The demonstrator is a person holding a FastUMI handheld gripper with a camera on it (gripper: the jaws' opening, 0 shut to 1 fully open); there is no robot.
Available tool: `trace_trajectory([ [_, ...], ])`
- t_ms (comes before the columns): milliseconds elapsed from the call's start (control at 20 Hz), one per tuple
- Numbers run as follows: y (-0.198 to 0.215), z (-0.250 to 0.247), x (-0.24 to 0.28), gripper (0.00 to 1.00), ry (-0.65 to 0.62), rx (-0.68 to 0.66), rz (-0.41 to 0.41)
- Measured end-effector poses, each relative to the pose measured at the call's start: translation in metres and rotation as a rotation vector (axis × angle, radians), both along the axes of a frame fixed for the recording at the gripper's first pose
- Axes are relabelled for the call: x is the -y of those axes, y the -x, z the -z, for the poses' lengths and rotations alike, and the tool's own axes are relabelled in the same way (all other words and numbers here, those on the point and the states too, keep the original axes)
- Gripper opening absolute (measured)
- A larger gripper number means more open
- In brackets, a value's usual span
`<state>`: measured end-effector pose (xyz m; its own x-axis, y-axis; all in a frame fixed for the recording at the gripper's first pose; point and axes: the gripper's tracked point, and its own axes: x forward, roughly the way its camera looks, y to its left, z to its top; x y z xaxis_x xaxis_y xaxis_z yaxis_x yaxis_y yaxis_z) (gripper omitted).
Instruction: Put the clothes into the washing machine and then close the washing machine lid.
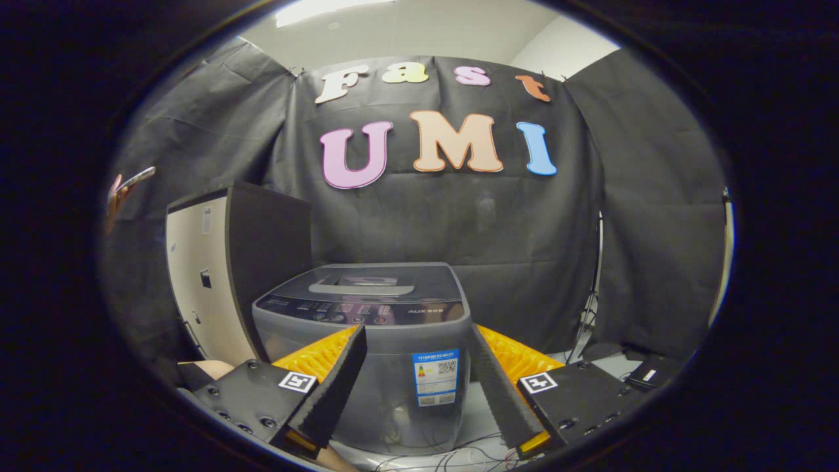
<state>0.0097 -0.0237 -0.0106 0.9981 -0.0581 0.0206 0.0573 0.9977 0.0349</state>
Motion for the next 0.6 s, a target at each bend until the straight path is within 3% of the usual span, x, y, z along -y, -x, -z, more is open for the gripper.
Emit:
trace_trajectory([
  [600, 0.018, -0.002, -0.004, 0.96, 0.028, 0.001, -0.003],
])
